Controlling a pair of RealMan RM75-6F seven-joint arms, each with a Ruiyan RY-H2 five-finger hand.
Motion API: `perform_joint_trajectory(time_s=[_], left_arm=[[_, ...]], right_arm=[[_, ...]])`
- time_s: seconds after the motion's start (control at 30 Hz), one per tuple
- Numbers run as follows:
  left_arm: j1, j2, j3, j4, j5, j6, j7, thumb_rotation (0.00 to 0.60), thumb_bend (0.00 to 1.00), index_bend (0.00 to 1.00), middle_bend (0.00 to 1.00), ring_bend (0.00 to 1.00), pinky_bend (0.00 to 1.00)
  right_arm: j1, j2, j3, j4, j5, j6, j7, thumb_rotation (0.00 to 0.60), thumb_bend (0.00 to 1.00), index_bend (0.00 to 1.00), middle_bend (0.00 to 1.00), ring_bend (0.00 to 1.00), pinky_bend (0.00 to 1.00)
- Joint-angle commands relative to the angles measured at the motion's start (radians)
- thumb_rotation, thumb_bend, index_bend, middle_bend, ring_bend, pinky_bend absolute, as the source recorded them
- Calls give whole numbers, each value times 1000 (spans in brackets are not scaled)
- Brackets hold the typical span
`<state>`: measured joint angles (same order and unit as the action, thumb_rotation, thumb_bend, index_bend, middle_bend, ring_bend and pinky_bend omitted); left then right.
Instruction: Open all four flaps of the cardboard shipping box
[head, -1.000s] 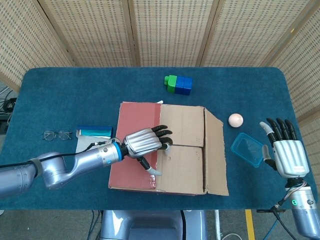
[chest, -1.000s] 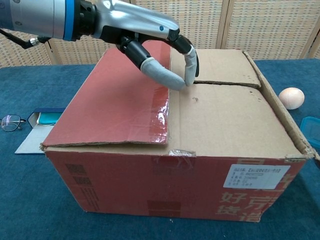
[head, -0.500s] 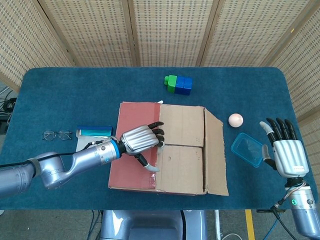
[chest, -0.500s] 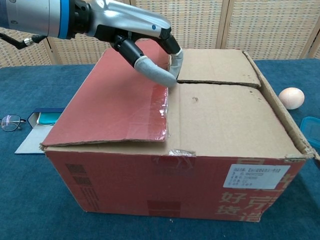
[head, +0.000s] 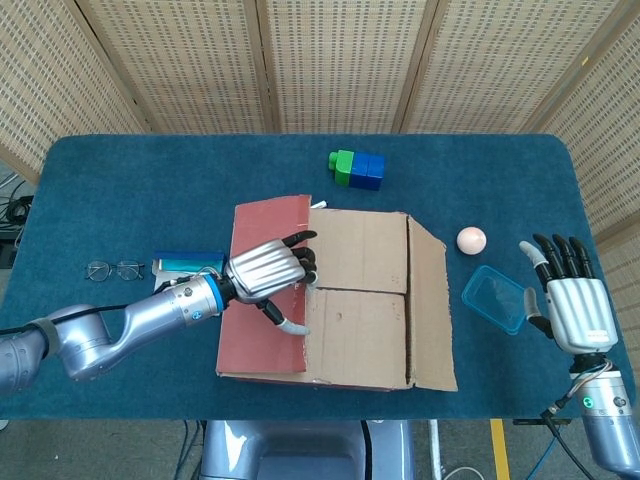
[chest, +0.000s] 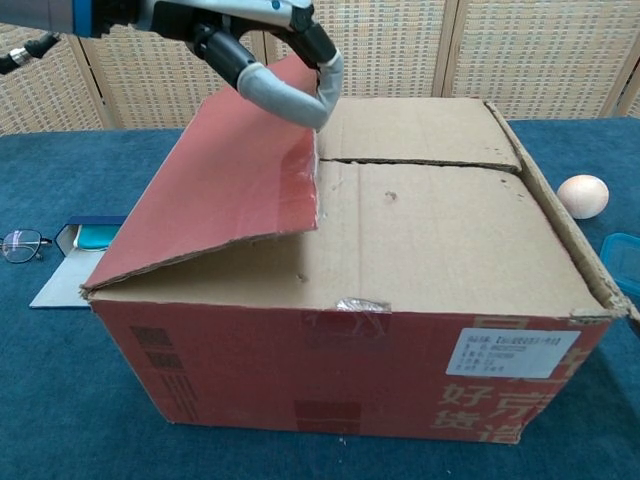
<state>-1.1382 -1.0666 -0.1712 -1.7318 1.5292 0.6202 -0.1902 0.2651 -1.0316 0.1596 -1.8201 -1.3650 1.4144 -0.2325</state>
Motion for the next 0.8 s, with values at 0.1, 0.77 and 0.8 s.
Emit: perform_joint_trajectory(time_s=[0.1,0.77,0.8], left_arm=[[31,64,-6,-34,13,53,-19,171,101,484,443,248,0],[212,306,15,-100,81,285,-113,166,88,484,457,256,0],[221,314,19,-100,88,293,-117,168,87,484,458,257,0]], right_arm=[[1,-1,2,-1,-1,-3,1,600,620,128,111,0,0],[11,0,9,-25,-6,-17,-20,600,620,128,111,0,0],[12,0,9,-27,-6,-19,-22,600,620,128,111,0,0]])
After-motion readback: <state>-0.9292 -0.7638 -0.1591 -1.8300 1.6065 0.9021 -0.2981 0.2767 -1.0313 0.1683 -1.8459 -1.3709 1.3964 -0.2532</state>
